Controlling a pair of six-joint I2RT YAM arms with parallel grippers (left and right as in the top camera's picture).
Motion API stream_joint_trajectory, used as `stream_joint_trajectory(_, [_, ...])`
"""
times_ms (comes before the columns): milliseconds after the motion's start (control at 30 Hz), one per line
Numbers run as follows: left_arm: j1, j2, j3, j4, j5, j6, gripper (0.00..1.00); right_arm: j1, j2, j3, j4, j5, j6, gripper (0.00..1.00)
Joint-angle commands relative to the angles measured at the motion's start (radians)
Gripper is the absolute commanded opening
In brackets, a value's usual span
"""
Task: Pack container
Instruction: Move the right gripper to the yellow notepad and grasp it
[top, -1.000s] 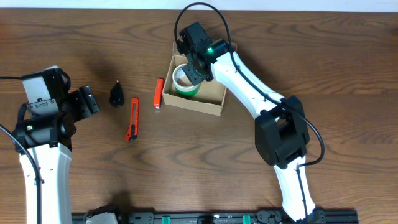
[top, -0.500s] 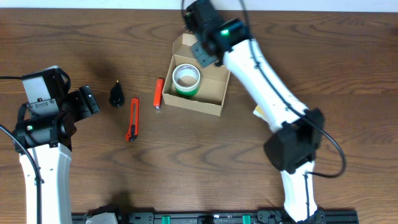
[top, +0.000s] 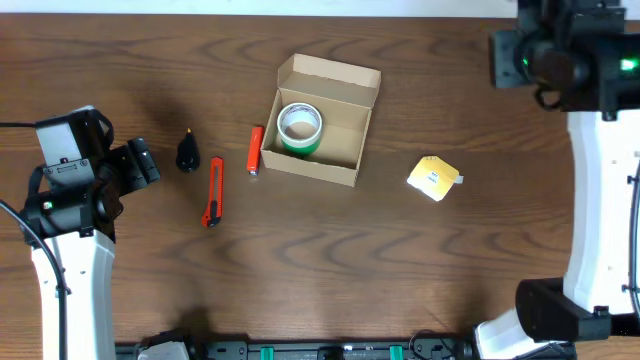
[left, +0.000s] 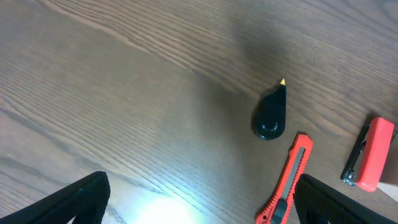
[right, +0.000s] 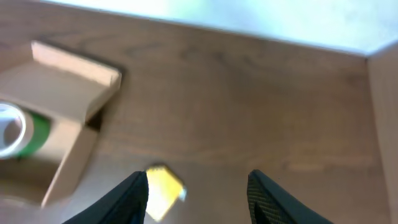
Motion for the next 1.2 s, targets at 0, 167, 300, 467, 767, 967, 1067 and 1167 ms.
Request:
stream_joint_trajectory(0, [0.003,0.000,0.021,-0.001,-0.003,0.011,0.95,-0.013,0.035,-0.074,-0.036,-0.062,0.019,0.54])
stream_joint_trajectory(167, [0.003,0.000,0.021,-0.001,-0.003,0.011,0.95,-0.005,0.035,-0.293,-0.007,-0.082,0.054,0.57])
stream_joint_trajectory(300, [0.003,0.000,0.021,-0.001,-0.003,0.011,0.95,0.008,0.035,-0.502,0.087,-0.116,0.077,0.61])
stream_joint_trajectory(467, [0.003,0.000,0.021,0.000,-0.003,0.011,0.95,0.018,0.037,-0.697,0.188,-0.134,0.061,0.68])
stream_joint_trajectory(767, [0.003,0.000,0.021,-0.001,-0.003,0.011,0.95,0.031,0.040,-0.785,0.279,-0.146,-0.001,0.92])
stream_joint_trajectory(967, [0.003,0.000,0.021,-0.001,-0.003,0.011,0.95,0.033,0.052,-0.785,0.284,-0.147,0.433,0.82])
stream_joint_trajectory(1067, [0.003,0.000,0.021,0.000,-0.003,0.011,0.95,0.045,0.059,-0.798,0.286,-0.147,0.688,0.80])
stream_joint_trajectory(1167, [0.003,0.000,0.021,0.000,-0.003,0.011,0.95,0.062,0.063,-0.813,0.306,-0.137,0.801,0.80])
